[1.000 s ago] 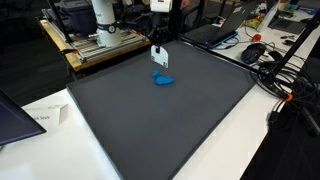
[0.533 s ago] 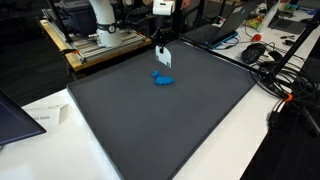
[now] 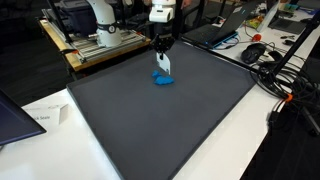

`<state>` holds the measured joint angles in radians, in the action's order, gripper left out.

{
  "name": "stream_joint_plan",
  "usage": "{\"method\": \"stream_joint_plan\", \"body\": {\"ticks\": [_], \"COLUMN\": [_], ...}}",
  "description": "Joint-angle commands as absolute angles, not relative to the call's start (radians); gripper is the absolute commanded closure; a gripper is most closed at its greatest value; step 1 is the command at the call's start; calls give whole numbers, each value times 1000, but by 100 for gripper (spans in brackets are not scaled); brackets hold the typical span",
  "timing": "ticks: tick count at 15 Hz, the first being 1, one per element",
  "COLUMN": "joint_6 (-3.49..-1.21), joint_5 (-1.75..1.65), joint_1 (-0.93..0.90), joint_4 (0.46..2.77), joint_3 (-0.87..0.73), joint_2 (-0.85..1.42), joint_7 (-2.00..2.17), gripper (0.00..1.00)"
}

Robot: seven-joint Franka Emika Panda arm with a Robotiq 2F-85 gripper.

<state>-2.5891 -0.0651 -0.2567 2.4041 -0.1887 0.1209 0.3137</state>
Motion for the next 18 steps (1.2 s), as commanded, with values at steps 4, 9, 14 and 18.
{"method": "stream_joint_plan", "body": {"ticks": [4, 9, 14, 18], "joint_6": [-2599, -2597, -2592, -2592], "joint_5": [-122, -151, -175, -178], "joint_1": [-145, -139, -147, -151], "joint_4": [2371, 2354, 2335, 2319], "joint_3": [-101, -98, -102, -100], "joint_2": [168, 203, 242, 270], "joint_7": [400, 442, 473, 477], "gripper": [99, 99, 99, 99]}}
